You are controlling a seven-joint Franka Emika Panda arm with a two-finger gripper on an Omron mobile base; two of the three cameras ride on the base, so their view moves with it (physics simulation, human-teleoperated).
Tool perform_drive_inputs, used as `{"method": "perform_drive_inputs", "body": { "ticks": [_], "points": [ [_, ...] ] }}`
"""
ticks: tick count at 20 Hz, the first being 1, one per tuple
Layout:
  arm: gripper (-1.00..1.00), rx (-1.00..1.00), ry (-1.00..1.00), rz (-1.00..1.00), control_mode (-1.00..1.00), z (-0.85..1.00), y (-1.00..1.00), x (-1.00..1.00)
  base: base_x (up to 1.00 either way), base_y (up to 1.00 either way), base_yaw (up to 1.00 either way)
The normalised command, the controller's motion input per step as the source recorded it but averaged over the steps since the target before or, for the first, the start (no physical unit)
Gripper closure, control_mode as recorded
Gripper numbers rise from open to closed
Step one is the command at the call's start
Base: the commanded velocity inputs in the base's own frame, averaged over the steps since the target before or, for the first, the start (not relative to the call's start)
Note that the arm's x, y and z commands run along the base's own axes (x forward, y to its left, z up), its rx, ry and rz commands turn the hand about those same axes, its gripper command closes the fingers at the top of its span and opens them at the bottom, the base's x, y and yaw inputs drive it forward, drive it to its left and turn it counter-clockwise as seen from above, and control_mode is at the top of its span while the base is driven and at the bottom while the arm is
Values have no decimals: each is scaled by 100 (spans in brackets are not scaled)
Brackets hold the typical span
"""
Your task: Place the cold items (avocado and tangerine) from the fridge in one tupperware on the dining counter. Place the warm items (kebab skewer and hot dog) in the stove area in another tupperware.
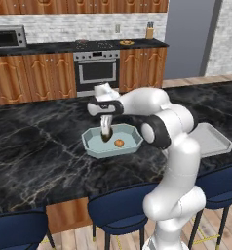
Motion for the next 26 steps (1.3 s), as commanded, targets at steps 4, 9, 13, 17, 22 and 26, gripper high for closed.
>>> {"method": "perform_drive_inputs", "body": {
  "ticks": [4,9,13,17,22,26],
  "points": [
    [100,0,1,0,-100,-36,3,14,0,0,0],
    [100,0,1,0,-100,-38,1,1,0,0,0],
    [100,0,0,0,-100,-37,2,1,0,0,0],
    [100,0,0,0,-100,-35,3,8,0,0,0],
    [-100,0,0,0,-100,-30,1,9,0,0,0],
    [-100,1,-3,0,-100,-13,0,3,0,0,0]
  ]
}}
